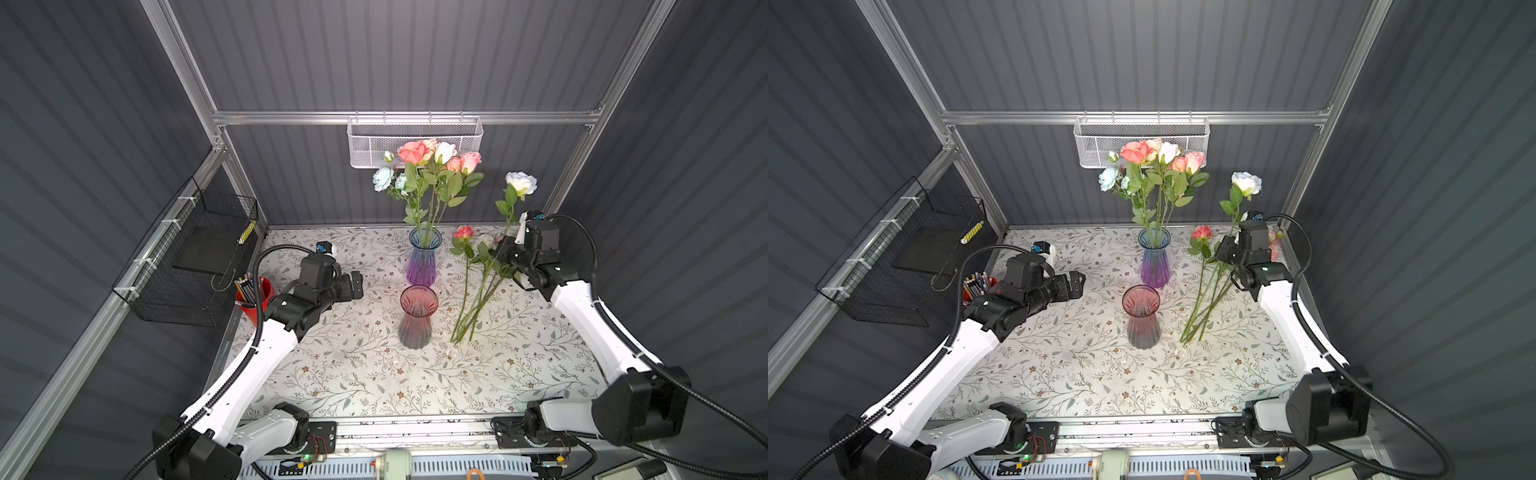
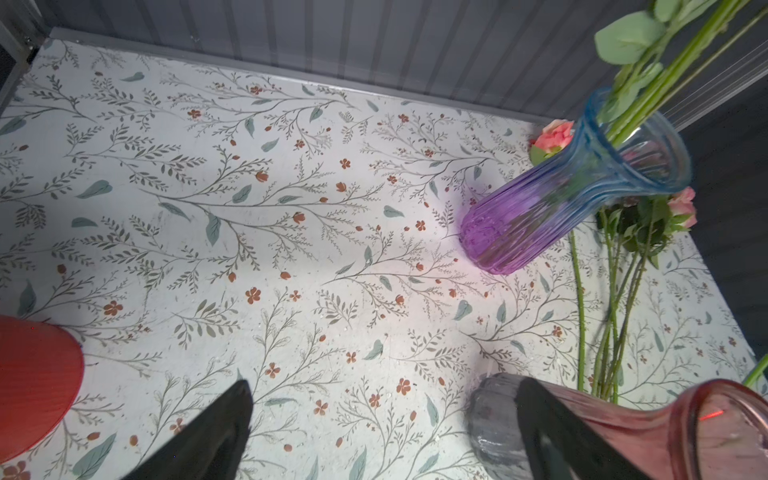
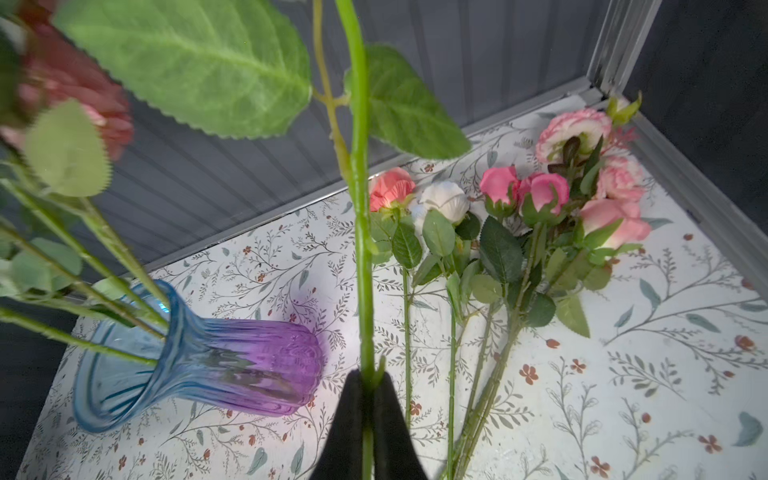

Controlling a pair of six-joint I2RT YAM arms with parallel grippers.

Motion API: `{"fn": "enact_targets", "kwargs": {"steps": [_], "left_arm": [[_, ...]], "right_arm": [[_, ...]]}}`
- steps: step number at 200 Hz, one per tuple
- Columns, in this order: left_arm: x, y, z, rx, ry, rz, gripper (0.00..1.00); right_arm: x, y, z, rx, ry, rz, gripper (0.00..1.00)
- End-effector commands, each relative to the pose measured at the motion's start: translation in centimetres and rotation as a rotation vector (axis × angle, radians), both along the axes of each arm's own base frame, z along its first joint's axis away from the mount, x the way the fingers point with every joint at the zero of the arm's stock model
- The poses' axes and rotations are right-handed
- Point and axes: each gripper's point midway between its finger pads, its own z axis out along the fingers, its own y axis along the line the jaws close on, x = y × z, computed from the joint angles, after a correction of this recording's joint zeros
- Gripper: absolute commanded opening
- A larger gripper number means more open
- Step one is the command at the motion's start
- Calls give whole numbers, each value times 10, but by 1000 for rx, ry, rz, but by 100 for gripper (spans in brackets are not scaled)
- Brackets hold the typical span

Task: Arrange the flowers into the vase
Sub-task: 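Grasp a white rose stem in the bunch with the right gripper and lift it, then move the white rose over the pink-gray vase and lower its stem in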

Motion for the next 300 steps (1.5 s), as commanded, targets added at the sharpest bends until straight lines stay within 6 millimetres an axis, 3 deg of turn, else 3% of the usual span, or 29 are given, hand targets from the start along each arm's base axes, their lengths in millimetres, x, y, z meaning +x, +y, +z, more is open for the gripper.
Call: {"fn": "enact_targets", "kwargs": {"steps": [1,34,39,54,94,113,139,144,173,224,256,300], "left_arm": [[-4,-8,14,-43,-55,-54,99],[-10,-19,24,-89,-91,-122,99],[-12,-22,26,-100,-99,-143,99],[-20,-36,36,-156,-128,-227,99],[-68,-85,75,-379,-227,-605,99],[-79,-94,79,-419,-221,-689,99],[-79,-96,77,-423,-204,-696,99],[-79,-96,77,-421,-205,-696,99],[-78,-96,75,-421,-197,-693,99],[-78,-96,73,-420,-191,-689,99],[-77,-96,72,-419,-189,-689,99],[-76,-96,71,-415,-182,-688,99]], "right_arm": [[-19,-2,26,-49,-66,-16,1],[-44,12,72,-66,-166,21,1],[-55,13,88,-64,-208,27,1],[-66,23,111,-62,-256,57,1],[-86,54,172,-69,-385,139,1],[-93,66,198,-61,-438,172,1],[-100,87,223,-23,-501,228,1],[-92,96,217,-30,-485,241,1],[-84,124,220,-30,-511,284,0],[-61,159,205,-34,-514,327,0],[-57,167,200,-46,-509,338,0],[-67,159,217,-61,-532,340,1]]}}
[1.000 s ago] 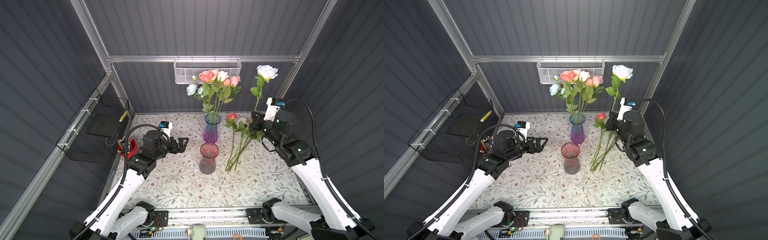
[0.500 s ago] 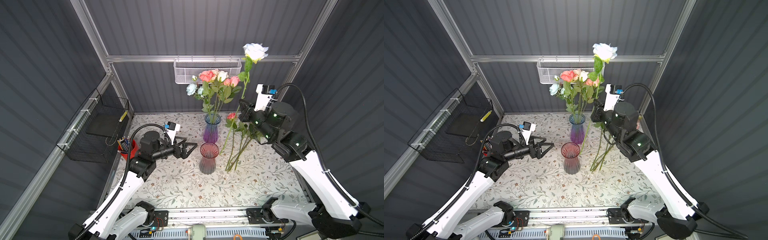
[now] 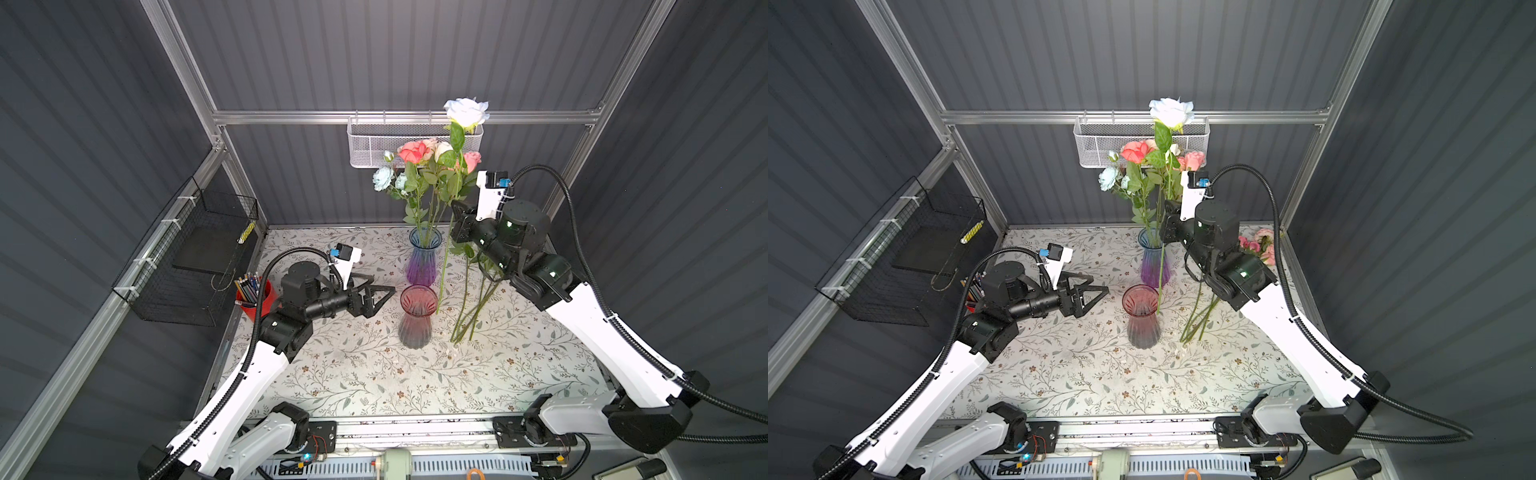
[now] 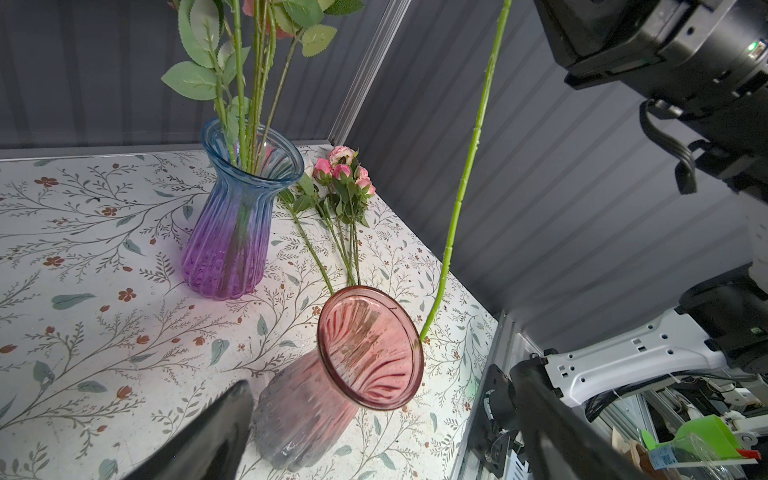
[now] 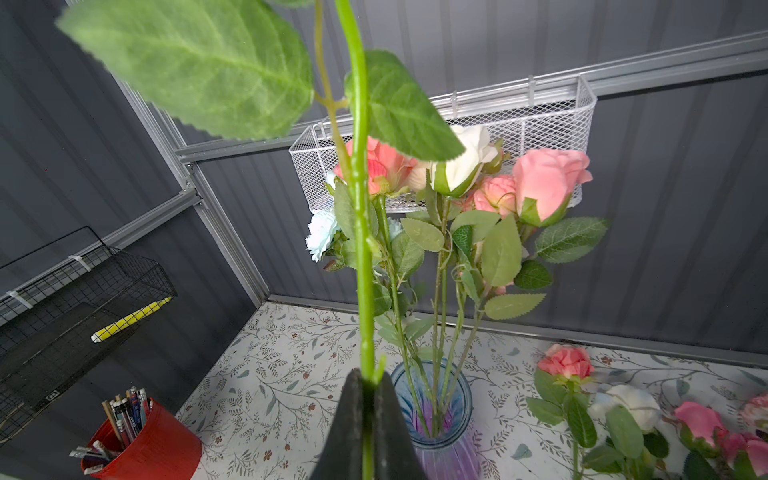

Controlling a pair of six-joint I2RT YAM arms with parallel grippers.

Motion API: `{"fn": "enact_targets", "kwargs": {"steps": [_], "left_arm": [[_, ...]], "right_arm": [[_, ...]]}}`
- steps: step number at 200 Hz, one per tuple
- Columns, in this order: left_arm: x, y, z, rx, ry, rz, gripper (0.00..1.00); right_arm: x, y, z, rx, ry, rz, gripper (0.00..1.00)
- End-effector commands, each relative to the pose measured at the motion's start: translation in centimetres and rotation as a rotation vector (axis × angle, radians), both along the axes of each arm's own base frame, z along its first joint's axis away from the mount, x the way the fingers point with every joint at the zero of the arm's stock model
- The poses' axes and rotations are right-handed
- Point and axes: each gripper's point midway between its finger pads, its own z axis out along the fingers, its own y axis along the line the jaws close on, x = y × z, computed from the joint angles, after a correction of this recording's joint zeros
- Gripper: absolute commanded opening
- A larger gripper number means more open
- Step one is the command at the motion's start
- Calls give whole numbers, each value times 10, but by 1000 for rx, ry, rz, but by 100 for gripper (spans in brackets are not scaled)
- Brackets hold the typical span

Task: Arrange the flowers into the vase
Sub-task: 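Move the white rose over the pink-gray vase and lower its stem in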

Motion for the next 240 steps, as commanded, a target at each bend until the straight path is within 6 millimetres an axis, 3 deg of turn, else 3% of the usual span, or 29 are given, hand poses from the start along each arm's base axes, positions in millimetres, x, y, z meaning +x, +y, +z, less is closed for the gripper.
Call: {"fn": "enact_targets", "kwargs": {"steps": [1,87,124,184,240], "left_arm": [[-1,-2,0,0,-3,-19,99],[-1,-2,-2,2,0,-21,99],[-1,-2,-2,4,-1,-17,99],[-1,-1,-2,8,-3,-10,99],[1,1,-3,16,-2,0,99]], "right_arm": [[-11,-9,32,21,-71,-7,1],[-26,-15,52,11,-93,18,1],[-20,-4,39,14,-65,41,1],[-13,27,-28,10,11,85,1],[-46,72,-121,-82,66,216,9]]}}
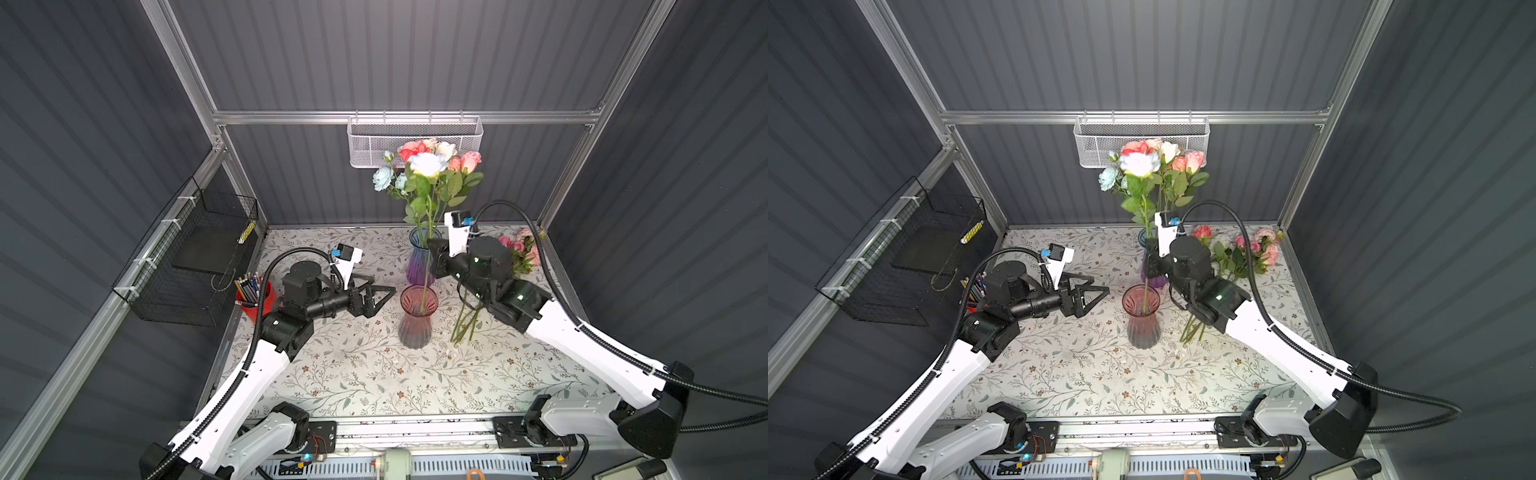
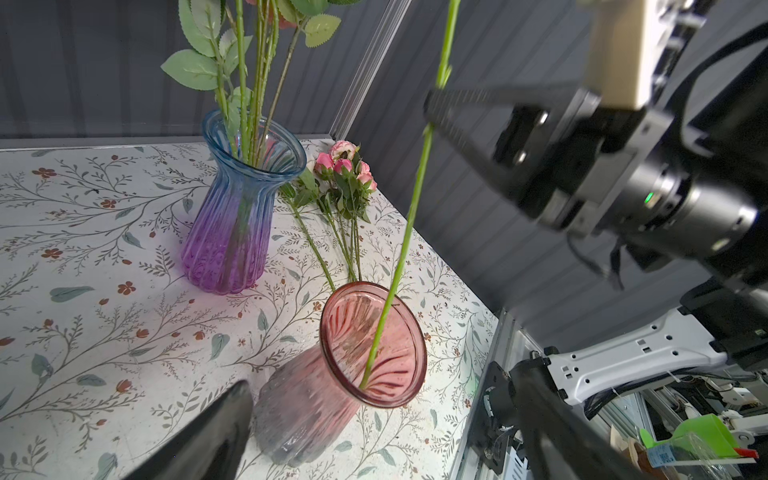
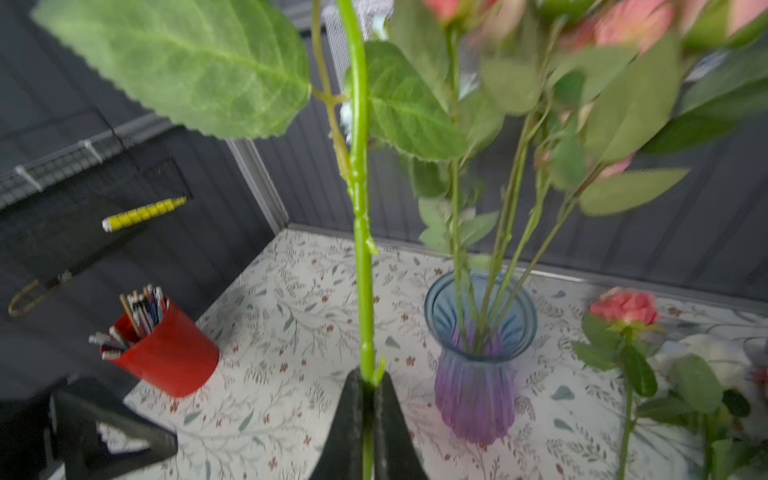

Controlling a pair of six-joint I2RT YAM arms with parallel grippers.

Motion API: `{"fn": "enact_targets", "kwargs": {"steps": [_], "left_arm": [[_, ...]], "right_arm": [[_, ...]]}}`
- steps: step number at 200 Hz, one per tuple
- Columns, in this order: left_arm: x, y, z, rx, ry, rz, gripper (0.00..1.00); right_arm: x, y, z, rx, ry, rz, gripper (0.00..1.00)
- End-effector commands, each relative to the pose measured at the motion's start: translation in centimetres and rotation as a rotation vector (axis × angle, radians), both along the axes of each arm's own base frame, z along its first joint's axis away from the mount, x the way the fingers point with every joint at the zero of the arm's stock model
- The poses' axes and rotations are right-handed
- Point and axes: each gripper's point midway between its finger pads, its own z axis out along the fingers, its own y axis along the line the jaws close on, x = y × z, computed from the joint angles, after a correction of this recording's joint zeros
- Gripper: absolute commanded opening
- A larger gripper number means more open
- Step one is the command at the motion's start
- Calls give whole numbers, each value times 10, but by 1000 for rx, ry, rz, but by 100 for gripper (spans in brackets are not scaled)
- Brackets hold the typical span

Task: Arrange the flowers into the vase
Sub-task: 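Move the white rose over the pink-gray vase and lower its stem in, then open the right gripper and move it back to the rose bunch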

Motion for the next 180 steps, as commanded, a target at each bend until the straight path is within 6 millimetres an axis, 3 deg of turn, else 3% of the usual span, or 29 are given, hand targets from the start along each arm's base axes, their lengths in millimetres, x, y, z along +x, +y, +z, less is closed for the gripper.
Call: {"fn": "enact_targets", "kwargs": {"steps": [1,24,49,95,102,127,151,180], "left_arm": [[0,1,0,10,-16,-1,99],[1,1,-1,12,-11,0,99],[1,0,-1,11,-9,-2,99],[0,0,0,6,-10,-5,99],[0,0,0,7,-10,-5,99],[-1,0,1,4,-14,-7,99],[-1,0,1,2,-14,-11,99],[-2,-3,0,-2,-4,-31,99]], "right_arm": [[-16,14,-3,21,-48,55,9],[-20,15,-27,-8,3,55,14],[-23,7,-30,-13,20,34,36],[-35,-21,2,0,-27,-20,45],[-41,-33,16,23,-55,-39,45],[-40,-69,25,16,-97,-151,45],[-18,-115,3,40,-13,-271,42],[22,-173,-62,77,209,-428,38]]}}
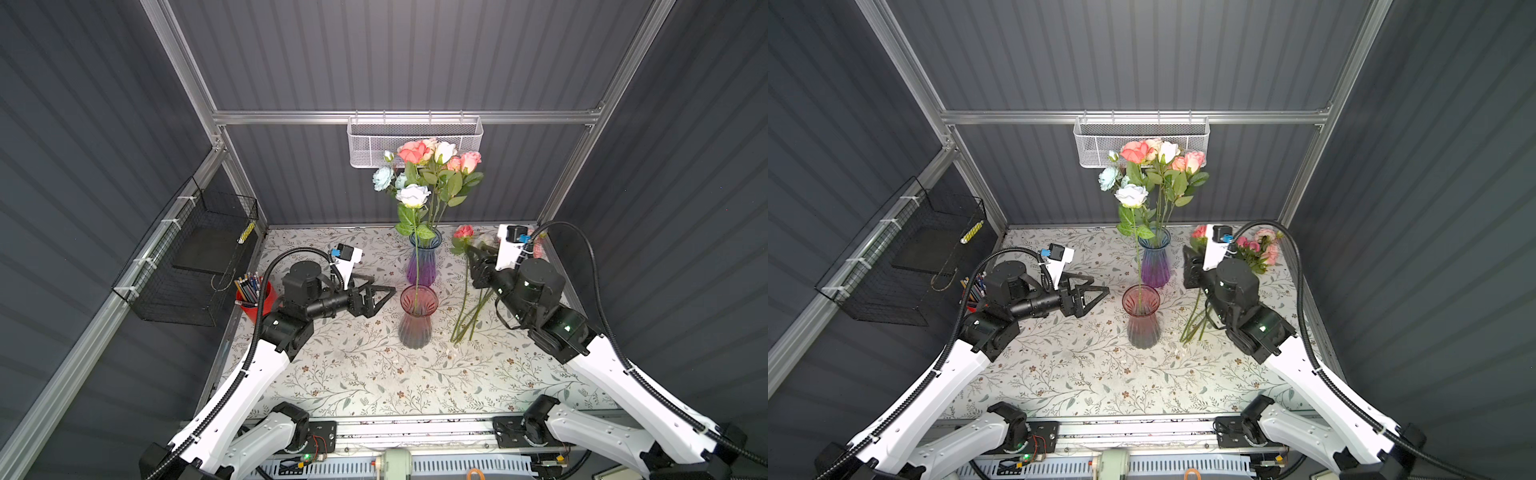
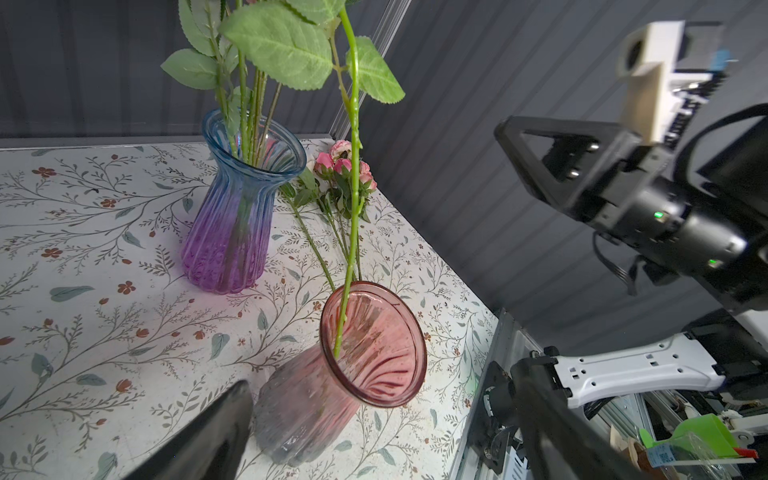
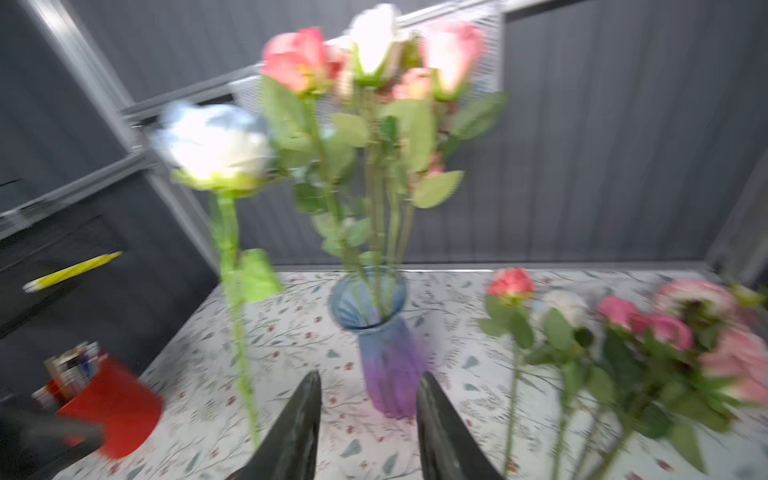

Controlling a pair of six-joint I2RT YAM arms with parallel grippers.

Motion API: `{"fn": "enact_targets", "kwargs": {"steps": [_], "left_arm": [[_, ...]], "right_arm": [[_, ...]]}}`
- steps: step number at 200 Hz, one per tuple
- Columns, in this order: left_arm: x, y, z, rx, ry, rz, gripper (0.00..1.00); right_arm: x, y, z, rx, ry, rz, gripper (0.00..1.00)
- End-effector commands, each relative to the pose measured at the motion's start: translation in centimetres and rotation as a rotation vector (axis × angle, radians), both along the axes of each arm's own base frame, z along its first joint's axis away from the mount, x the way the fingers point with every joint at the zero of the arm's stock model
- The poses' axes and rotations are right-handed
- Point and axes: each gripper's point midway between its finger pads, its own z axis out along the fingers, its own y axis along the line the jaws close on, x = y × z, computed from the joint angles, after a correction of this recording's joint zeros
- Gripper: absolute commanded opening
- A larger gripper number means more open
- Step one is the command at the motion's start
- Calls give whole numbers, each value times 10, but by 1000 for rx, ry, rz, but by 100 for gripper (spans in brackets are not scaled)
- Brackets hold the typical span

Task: Arrange the flowers into the vase
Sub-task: 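Open the right gripper and move it back to the rose bunch, then grasp another white rose stem with the right gripper and lift it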

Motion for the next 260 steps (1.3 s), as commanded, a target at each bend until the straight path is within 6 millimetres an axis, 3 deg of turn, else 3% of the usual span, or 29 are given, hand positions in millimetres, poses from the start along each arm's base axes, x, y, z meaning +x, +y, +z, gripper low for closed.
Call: {"fn": "enact_targets", "kwargs": {"steps": [1,29,77,97,132,181,213,235,260], "left_arm": [[-2,-3,0,-2,-3,-30,99],[-3,-6,-3,-8,13,-49,99],[-4,-11,-6,-19,40,-84,99],[-3,-11,-7,-17,42,-80,99],[-1,-11,-9,-10,46,-75,99],[1,-11,-12,-2,52,-71,99],[1,-11,-12,1,49,-66,99],[2,-10,-11,4,46,-61,99],[3,-8,-12,12,40,-48,99]], "right_arm": [[24,-33,-73,37,242,-91,38],[58,-61,-145,48,497,-144,37],[111,-92,-245,43,832,-215,36],[126,-96,-276,53,935,-225,36],[137,-93,-310,43,1025,-210,36],[135,-90,-329,54,1072,-197,27],[134,-89,-327,39,1058,-175,9],[137,-80,-307,48,976,-131,4],[142,-74,-267,31,837,-119,3]]}}
